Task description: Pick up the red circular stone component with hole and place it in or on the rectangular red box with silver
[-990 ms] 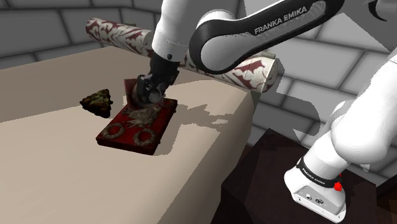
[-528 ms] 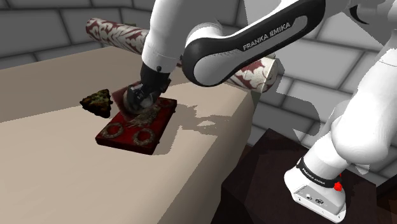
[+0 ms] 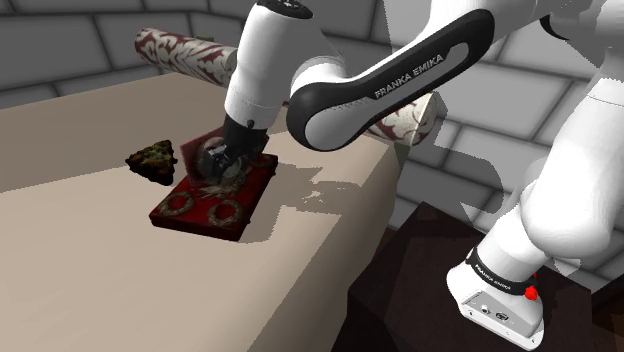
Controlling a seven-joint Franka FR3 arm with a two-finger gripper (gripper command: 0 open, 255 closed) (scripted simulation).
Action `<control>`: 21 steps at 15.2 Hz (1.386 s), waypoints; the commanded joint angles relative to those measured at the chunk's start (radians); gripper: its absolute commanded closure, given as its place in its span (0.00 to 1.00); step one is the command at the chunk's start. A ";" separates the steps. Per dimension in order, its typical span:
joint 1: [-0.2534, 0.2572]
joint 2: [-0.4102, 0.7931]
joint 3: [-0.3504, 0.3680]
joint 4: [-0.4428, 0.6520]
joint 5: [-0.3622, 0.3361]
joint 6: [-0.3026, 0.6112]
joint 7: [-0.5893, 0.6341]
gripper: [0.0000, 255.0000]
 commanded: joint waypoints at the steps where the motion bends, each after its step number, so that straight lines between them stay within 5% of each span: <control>1: -0.001 0.001 -0.001 -0.002 0.000 0.000 0.000 1.00; 3: -0.001 0.001 -0.001 -0.002 0.000 0.000 0.000 1.00; 4: -0.001 0.000 -0.001 -0.003 0.001 0.001 -0.001 0.00; 9: -0.001 0.001 -0.001 -0.002 0.000 0.000 0.000 0.00; 13: -0.008 -0.113 0.010 -0.006 0.106 -0.088 -0.072 0.00; 21: -0.007 -0.113 0.009 -0.006 0.106 -0.088 -0.072 0.00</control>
